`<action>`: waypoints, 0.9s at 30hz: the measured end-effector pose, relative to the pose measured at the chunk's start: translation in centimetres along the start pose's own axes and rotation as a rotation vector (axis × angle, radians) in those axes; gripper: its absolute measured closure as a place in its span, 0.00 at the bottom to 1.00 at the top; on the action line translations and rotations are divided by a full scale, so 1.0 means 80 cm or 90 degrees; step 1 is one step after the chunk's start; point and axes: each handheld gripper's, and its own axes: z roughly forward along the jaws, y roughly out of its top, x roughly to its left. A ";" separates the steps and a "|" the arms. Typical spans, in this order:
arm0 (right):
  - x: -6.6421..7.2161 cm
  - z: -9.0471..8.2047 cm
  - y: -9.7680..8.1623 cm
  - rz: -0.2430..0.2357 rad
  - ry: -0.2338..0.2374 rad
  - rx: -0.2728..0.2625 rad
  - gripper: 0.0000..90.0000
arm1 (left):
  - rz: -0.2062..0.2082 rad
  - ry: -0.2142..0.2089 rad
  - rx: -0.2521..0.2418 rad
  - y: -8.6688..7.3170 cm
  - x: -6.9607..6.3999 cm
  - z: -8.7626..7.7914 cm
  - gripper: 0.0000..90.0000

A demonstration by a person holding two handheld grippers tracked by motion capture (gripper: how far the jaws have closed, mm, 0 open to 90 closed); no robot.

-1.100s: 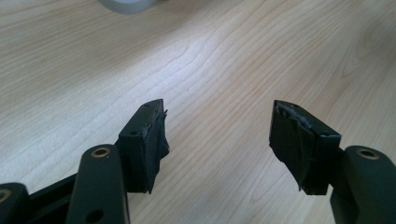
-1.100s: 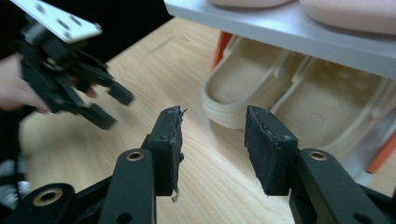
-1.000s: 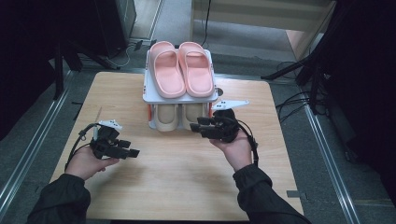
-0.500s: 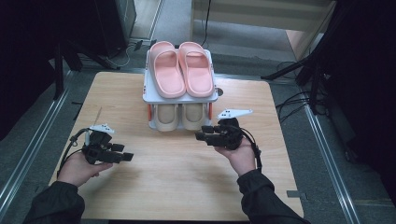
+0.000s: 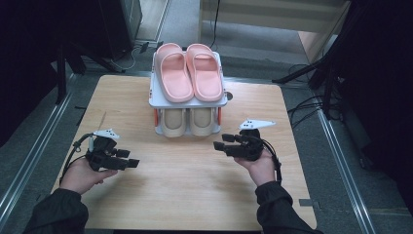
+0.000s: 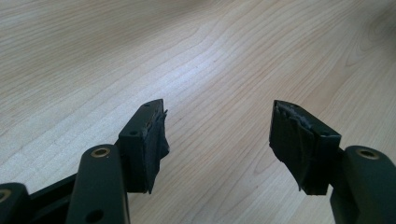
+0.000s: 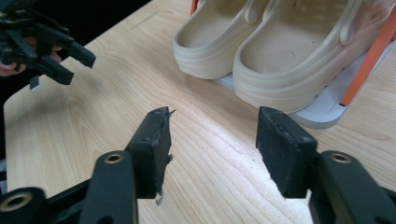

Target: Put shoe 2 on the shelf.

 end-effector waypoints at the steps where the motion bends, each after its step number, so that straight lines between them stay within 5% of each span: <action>1: -0.001 -0.001 -0.003 -0.002 -0.002 0.002 0.49 | 0.000 0.000 0.001 0.000 0.000 0.000 0.40; 8: -0.008 -0.001 -0.012 -0.011 -0.034 0.017 0.44 | 0.004 -0.001 0.003 0.003 0.000 0.003 0.40; 27: -0.017 0.002 -0.016 0.015 -0.036 0.030 0.44 | 0.004 0.001 0.008 0.003 0.000 0.006 0.40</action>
